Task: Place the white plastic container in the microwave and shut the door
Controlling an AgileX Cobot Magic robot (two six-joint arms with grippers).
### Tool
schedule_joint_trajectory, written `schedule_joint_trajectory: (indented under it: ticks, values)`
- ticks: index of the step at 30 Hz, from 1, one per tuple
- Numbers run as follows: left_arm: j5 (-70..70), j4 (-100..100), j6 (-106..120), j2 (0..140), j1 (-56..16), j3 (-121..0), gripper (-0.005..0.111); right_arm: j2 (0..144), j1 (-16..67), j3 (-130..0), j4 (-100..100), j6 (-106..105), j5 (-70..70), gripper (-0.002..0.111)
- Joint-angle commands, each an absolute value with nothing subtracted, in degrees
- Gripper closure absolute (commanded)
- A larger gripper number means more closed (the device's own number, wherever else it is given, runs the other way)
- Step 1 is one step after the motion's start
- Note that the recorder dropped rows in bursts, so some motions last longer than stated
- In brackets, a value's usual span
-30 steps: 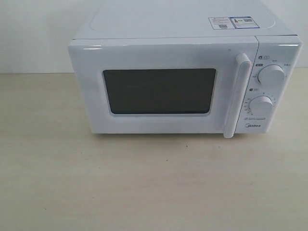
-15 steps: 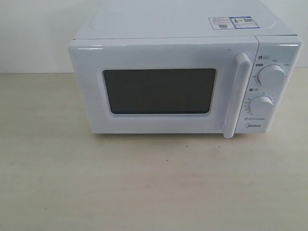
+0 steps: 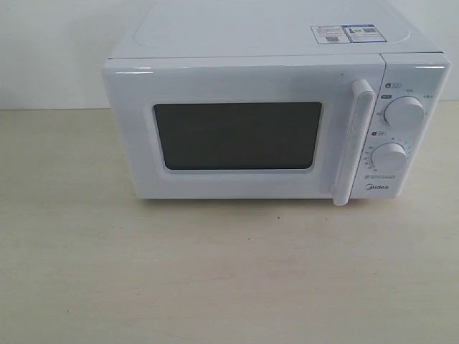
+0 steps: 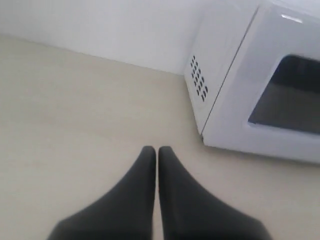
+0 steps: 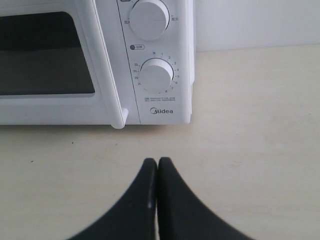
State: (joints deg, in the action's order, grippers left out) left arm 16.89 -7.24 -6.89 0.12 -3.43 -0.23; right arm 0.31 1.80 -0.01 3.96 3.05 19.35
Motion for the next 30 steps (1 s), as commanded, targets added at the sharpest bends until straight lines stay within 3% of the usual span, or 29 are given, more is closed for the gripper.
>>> schedule_joint_trajectory:
  ticks: [1,11,30]
  values:
    - [16.76,-8.99,11.1,0.0,-3.23,0.0,0.102,0.0,1.71,0.0,4.13,2.97,19.09,0.109]
    - [16.89,-10.0,-0.47,0.0,-3.23,0.0,0.102,0.0,1.71,0.0,4.13,2.97,19.09,0.109]
    - [16.78,-10.0,1.02,0.0,-3.23,0.0,0.102,0.0,1.71,0.0,4.13,2.97,19.09,0.109]
